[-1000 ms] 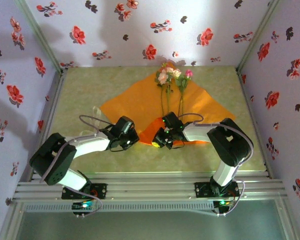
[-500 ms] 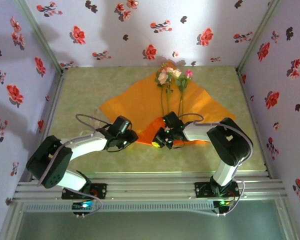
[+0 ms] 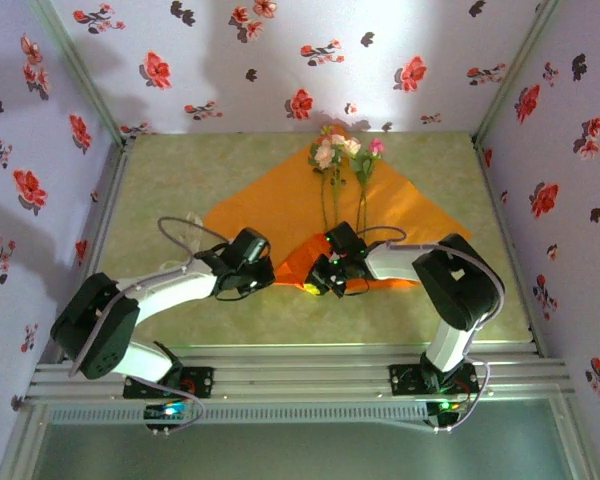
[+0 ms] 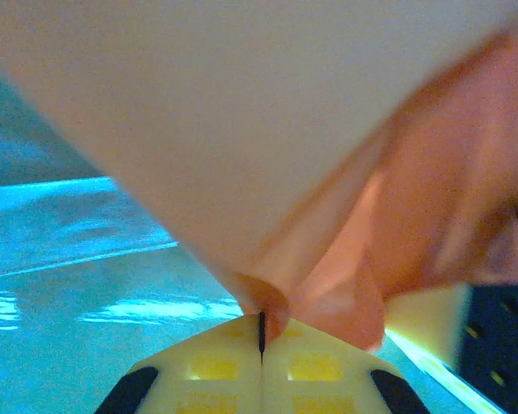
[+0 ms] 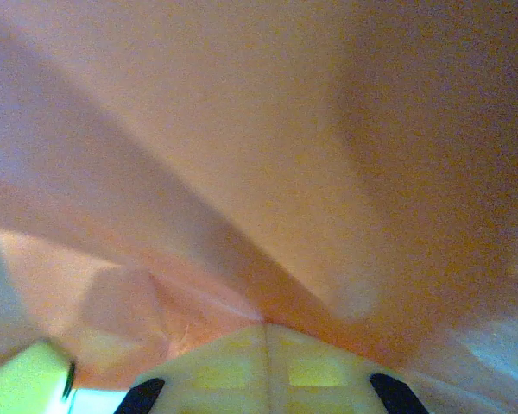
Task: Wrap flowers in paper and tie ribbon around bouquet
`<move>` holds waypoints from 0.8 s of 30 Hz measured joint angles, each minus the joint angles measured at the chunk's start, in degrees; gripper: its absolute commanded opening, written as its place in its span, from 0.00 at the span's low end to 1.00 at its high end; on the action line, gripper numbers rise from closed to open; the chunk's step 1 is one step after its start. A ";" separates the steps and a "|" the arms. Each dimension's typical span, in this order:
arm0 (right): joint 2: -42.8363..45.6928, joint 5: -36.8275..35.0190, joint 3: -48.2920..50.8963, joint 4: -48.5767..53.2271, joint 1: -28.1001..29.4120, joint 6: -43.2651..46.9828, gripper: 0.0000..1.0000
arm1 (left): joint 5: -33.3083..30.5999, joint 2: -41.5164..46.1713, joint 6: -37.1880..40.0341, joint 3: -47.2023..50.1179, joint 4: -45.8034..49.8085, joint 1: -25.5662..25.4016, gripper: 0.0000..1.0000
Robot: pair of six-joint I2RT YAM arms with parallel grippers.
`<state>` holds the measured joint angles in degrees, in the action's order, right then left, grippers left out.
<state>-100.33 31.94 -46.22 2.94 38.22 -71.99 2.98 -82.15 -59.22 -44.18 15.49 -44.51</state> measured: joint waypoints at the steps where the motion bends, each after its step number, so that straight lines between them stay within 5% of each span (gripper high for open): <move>1: -0.17 0.11 -0.17 0.22 -0.04 0.00 0.00 | -0.48 -0.02 2.03 -1.99 1.44 -1.22 0.00; 18: -1.60 1.42 -2.84 3.74 -0.48 2.99 0.00 | -11.23 -10.56 31.08 -24.35 15.65 -12.24 0.00; 24: -1.42 -1.81 -6.27 10.62 -0.63 7.13 0.15 | -12.70 -9.99 33.68 -23.23 14.95 -12.28 0.00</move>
<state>-101.75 30.13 -52.49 13.56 37.58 -64.86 -9.72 -92.14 -25.54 -67.42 30.44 -56.80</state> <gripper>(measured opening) 0.120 0.038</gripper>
